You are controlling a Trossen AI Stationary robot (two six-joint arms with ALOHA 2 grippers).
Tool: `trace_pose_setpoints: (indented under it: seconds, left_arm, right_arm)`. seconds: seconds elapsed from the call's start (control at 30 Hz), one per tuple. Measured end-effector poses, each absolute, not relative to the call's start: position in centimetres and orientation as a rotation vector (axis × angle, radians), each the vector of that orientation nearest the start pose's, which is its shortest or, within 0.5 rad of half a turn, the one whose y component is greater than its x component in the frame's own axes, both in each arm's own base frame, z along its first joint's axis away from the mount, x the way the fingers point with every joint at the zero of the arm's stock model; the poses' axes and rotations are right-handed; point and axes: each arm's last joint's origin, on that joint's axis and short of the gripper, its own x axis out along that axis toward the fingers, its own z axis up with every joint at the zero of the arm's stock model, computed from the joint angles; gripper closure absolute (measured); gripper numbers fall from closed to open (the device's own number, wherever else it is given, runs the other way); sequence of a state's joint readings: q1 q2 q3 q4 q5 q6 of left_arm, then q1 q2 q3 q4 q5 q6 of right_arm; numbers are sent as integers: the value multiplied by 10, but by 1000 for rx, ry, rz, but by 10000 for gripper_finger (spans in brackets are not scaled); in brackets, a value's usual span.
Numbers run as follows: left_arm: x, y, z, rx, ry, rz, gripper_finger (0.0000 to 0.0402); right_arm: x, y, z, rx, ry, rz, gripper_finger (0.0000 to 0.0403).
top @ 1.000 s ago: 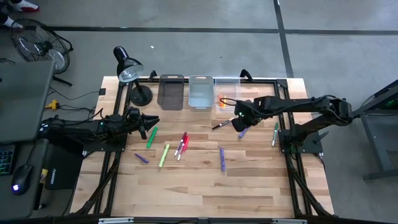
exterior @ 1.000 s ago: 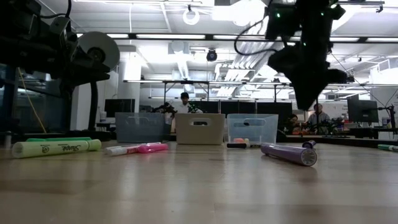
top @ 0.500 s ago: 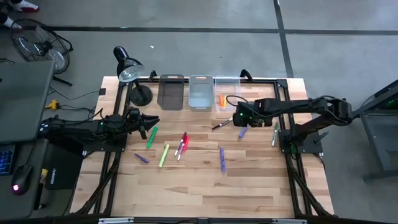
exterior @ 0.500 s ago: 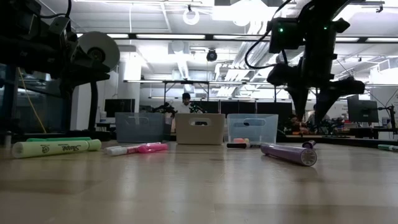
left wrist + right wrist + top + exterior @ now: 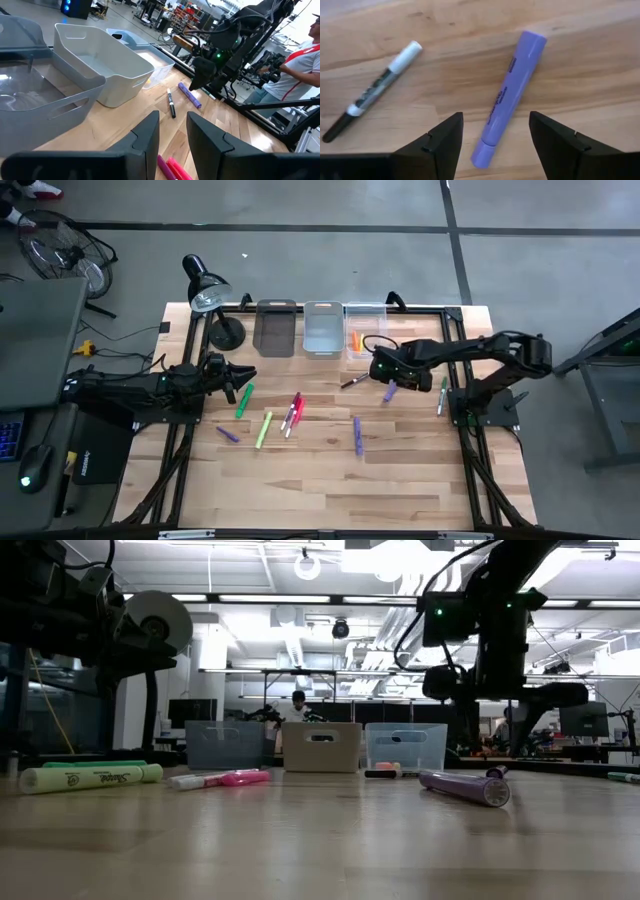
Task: Pick & Place Markers
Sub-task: Put the top violet highlighter into the white bin
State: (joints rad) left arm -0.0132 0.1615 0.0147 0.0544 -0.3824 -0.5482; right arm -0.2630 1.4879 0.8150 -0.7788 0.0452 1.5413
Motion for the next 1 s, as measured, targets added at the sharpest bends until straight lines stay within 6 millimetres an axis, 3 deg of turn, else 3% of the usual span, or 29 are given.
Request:
trace_pose_setpoints:
  seconds: [0.77, 1.0]
  left_arm:
    - [105, 9, 161, -523, -12, 384, 305]
    - [105, 9, 161, -523, -13, 384, 305]
  right_arm:
    - [240, -65, 139, 1439, 1076, -1327, 194]
    - [234, -59, 126, 1476, 1071, -1257, 195]
